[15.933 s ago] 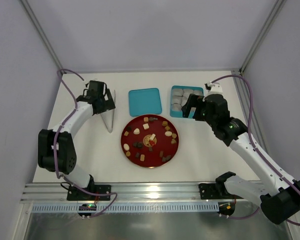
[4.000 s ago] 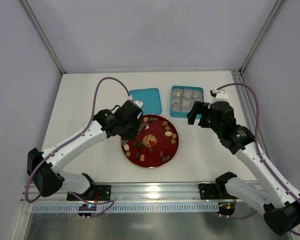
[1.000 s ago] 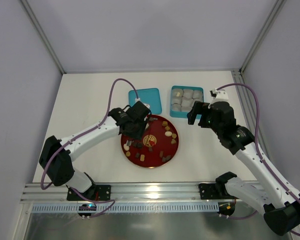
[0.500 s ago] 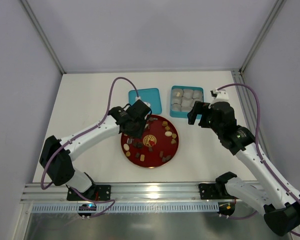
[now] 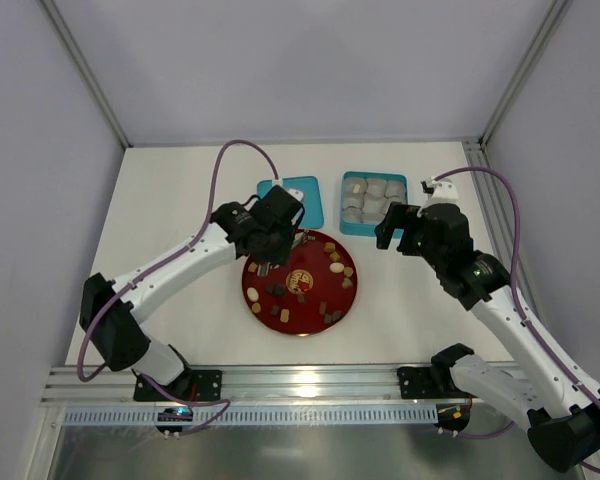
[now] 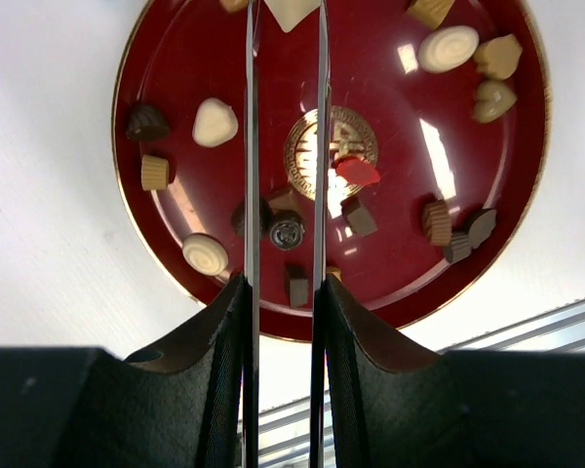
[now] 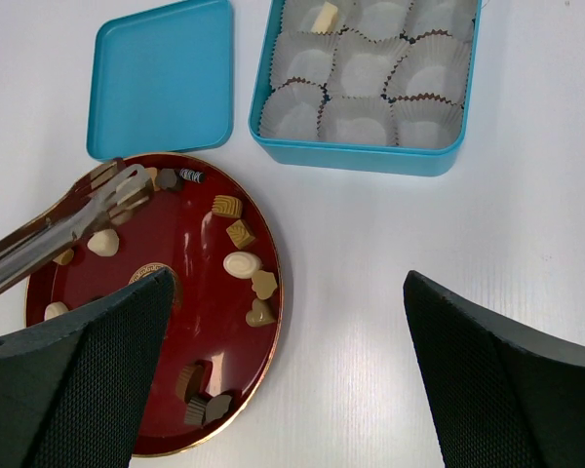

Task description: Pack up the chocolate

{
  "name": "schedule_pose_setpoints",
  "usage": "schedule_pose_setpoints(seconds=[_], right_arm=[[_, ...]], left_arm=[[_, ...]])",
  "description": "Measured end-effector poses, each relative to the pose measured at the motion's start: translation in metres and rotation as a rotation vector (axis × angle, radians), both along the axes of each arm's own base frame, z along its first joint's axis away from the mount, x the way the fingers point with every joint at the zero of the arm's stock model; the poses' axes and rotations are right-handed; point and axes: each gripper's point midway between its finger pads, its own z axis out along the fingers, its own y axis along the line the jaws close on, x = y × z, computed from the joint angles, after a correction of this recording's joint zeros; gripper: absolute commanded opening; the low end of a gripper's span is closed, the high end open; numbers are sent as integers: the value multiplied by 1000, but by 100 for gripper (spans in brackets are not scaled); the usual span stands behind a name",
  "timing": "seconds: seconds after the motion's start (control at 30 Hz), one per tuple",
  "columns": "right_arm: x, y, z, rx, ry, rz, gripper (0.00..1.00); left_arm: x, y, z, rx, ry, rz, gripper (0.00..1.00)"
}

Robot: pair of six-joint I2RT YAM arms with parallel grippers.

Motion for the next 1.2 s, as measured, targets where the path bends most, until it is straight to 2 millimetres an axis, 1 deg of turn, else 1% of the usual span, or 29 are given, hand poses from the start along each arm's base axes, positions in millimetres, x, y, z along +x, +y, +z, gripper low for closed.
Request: schedule_pose_setpoints(seconds=[0.13,0.2,0.27,0.37,0.5,0.67,0.8,0.9,1.07,1.2], right_arm=[[0,0,1,1,-2,0,100],[-1,0,1,2,-5,0,100],[-1,0,2,3,-6,0,100],[-1,-1,1,-1,-4,1,100],[-1,-2,3,-6,-6,1,100],[0,-4,13,-13,-22,-2,100],[-1,-5,17,-12,-29,-2,100],[-3,-6,17,-15,-26,-2,100],[-6,-8,16,-20,-22,-6,100],[-7,-10,18,-20,-29,-11,100]], left_arm=[[15,-16,27,-52,-47,-3,23],[27,-29,42,-84,-77,-5,24],[38,-41,52,-105,-99,-8,23],[59,-62,60,-124,-130,-20,24],[89,-93,61,-141,-166,-42,23],[125,-134,51,-182,-212,-79,24],[145,-157,32,-197,-237,-103,24],[156,-171,15,-208,-242,-116,24],[166,-185,-14,-211,-231,-129,24],[170,-191,-27,-208,-228,-140,25]])
